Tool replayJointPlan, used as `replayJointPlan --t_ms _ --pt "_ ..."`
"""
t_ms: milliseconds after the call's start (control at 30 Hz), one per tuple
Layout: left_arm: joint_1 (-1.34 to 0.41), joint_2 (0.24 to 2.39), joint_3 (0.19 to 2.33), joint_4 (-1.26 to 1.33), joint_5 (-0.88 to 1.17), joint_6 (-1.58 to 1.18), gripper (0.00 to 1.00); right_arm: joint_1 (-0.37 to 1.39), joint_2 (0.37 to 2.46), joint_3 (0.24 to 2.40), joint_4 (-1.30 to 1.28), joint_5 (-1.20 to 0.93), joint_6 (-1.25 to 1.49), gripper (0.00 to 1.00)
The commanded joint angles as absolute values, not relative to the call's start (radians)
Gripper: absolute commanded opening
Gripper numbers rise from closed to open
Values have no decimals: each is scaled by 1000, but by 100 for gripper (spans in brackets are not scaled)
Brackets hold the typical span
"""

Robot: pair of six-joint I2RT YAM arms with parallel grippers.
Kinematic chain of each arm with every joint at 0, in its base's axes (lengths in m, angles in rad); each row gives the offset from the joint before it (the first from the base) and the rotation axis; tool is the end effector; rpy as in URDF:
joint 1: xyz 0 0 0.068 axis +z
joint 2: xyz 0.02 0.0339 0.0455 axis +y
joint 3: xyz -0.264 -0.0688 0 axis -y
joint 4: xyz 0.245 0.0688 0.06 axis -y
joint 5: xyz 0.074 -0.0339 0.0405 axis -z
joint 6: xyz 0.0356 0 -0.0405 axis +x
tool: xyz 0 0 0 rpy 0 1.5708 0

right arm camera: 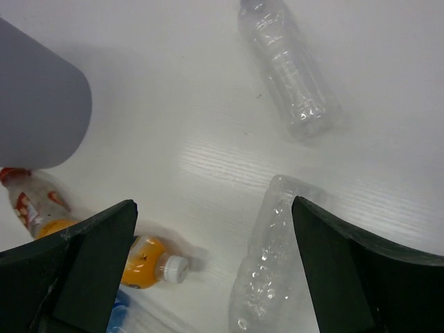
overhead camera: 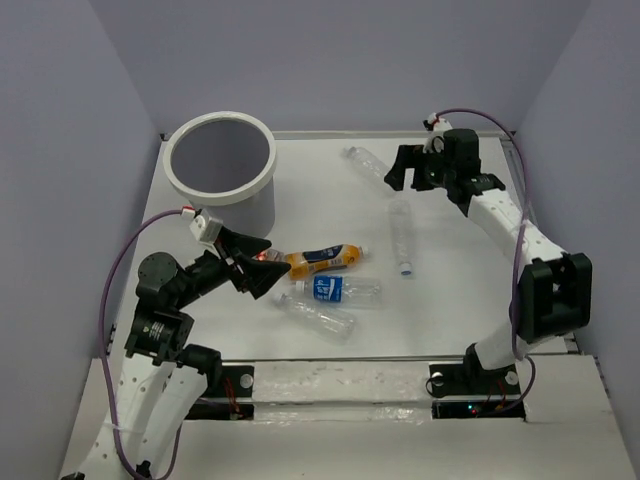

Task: Put the plastic bottles in the bin

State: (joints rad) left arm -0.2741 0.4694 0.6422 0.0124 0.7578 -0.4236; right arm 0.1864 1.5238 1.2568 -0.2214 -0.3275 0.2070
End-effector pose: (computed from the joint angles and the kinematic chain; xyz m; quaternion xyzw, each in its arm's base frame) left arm 0.1029 -0.0543 0.3525 0.2395 0.6130 -0.4664 0.5911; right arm 0.3466 0.0770 0.3199 -0.0753 0.8464 0.2364 0.4712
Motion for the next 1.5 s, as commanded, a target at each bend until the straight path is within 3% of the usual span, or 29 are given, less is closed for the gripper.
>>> replayJointPlan --t_ms 0,267,667,733,800,900,967,1000,1067,1133,1267,1467 --pt "-290 489 623 25 788 -393 99 215 1669 1396 -293 -143 11 99" --pt "-314 508 572 69 801 -413 99 215 1983 1705 -348 -95 -296 100" --pt "-314 572 563 95 782 -426 99 215 2377 2091 -429 -95 -405 99" --pt "-316 580 566 95 759 -426 99 215 2402 2124 -430 -110 -407 88" --pt "-318 586 574 100 739 -431 99 215 2433 2151 -430 -120 -397 69" --pt "-318 588 594 97 694 -437 99 215 2456 2206 -428 -143 -376 62" --pt "-318 588 604 89 678 -445 99 215 2454 2233 -420 -159 -362 50" --pt "-318 588 615 89 670 -449 99 215 2450 2238 -417 -161 -356 42" --pt "-318 594 626 86 640 -462 99 215 2412 2218 -382 -161 -339 39" --pt "-318 604 649 84 618 -485 99 215 2326 2188 -351 -141 -322 30" --pt "-318 615 695 80 531 -532 99 215 2071 2015 -212 -179 -220 29" --pt "-318 658 833 77 471 -574 99 279 1573 1493 76 -368 17 29"
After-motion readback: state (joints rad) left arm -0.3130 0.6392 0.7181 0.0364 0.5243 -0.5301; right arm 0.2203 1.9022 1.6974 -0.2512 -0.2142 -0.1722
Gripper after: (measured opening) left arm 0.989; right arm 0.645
